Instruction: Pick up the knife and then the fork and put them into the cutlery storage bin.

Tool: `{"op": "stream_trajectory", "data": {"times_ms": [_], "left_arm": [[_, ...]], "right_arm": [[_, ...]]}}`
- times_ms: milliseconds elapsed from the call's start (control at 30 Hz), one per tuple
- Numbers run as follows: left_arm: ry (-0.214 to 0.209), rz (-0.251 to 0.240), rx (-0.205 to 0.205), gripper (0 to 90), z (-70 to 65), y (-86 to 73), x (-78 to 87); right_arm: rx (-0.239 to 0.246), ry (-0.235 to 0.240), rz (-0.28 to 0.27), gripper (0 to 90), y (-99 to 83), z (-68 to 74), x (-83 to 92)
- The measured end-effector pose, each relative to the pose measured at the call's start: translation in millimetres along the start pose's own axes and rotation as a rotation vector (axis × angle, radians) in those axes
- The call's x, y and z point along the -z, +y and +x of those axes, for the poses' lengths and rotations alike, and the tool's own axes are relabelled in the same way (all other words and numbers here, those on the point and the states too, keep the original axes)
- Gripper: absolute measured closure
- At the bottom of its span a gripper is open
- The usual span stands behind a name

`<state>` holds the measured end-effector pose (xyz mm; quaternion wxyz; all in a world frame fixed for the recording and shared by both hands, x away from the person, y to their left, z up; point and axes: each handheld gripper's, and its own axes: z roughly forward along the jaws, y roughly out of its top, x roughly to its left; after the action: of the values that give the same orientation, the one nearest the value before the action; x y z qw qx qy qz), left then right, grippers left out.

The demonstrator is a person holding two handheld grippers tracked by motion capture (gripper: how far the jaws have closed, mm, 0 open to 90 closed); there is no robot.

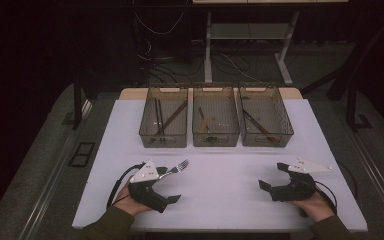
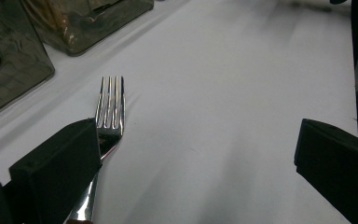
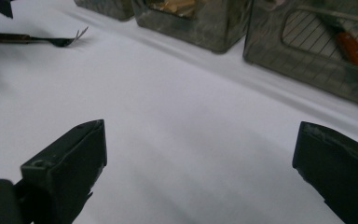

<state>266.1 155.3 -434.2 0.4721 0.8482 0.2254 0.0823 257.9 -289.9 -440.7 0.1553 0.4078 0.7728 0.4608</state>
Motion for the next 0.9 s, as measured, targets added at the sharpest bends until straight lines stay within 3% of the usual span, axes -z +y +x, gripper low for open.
{"op": "stream_trajectory", "data": {"times_ms": [200, 333, 533, 900], "left_arm": [[0.045, 0.013, -0.001, 1.0, 4.8, 1.6, 5.5], [0.092, 0.033, 0.008, 8.8, 14.6, 2.6, 14.7], [0.133, 0.038, 0.062, 17.8, 32.6, -3.2, 30.0], [0.129, 0.131, 0.068, 47.4, 50.2, -15.7, 35.3]], "right_arm": [[0.017, 0.010, 0.025, 3.1, -3.1, 4.2, -3.3], [0.025, 0.011, 0.030, 3.1, -2.0, 5.0, -5.0], [0.039, 0.012, 0.037, 3.1, -2.1, 5.0, -5.2], [0.048, 0.013, 0.046, 3.1, -2.1, 3.4, -4.8]]}}
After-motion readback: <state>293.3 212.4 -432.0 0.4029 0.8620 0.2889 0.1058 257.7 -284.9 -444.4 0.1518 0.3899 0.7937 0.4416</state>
